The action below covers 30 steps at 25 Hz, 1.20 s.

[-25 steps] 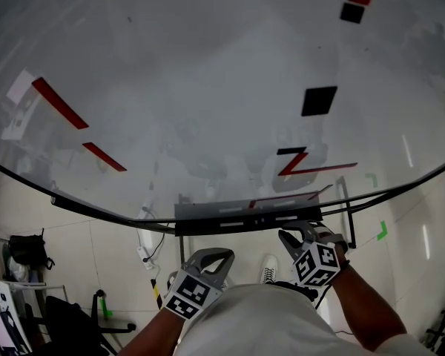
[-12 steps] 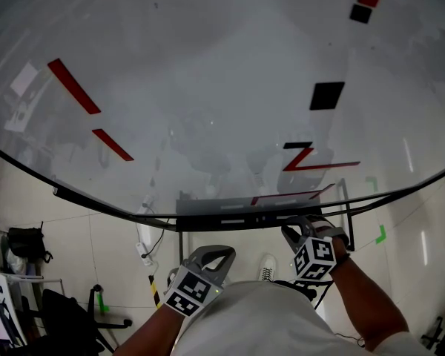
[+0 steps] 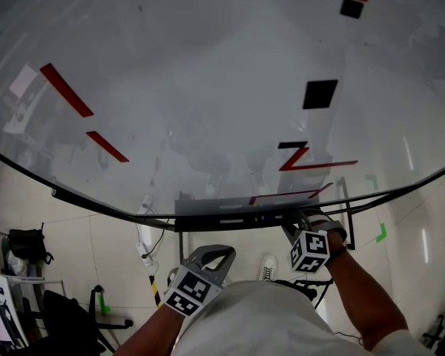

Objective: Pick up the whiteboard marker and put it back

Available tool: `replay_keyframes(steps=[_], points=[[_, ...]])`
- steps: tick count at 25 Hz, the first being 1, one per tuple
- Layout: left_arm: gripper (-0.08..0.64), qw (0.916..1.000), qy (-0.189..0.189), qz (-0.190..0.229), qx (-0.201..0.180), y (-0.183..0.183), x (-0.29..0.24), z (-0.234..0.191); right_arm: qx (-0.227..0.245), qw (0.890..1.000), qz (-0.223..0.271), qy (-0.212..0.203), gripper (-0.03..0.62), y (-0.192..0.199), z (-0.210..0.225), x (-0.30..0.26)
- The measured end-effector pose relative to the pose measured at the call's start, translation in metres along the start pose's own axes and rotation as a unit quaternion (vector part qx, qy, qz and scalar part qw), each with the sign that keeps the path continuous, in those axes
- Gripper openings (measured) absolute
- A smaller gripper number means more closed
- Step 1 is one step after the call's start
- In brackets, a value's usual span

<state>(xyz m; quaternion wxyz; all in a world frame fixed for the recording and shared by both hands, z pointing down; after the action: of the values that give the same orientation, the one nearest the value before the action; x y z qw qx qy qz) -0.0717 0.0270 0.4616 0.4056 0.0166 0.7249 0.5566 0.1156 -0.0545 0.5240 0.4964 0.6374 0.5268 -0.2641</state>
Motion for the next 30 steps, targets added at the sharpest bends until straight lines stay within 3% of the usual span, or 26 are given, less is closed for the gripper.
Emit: replay_keyframes(steps=[22, 30], points=[[0.017, 1.0, 0.002, -0.003, 0.005, 0.003, -0.001, -0.005, 0.037, 0.999, -0.025, -0.005, 0.054, -0.005, 0.002, -0.022], [0.017, 1.0, 0.005, -0.003, 0.006, 0.002, -0.002, -0.007, 0.046, 0.998, -0.029, -0.01, 0.026, -0.006, 0.001, -0.024]])
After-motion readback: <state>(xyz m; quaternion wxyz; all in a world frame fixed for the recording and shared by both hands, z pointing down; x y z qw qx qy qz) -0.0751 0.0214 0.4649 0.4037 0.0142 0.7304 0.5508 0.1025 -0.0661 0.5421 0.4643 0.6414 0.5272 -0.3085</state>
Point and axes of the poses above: the fingertips, and each gripper's own axes: x backward along the fingers, z to its right, y out of its underside, the point moved 7 cm from there along x, backward along the fingers, and after that the axes turned 7 degrees about -x, right-handed, at the moved point
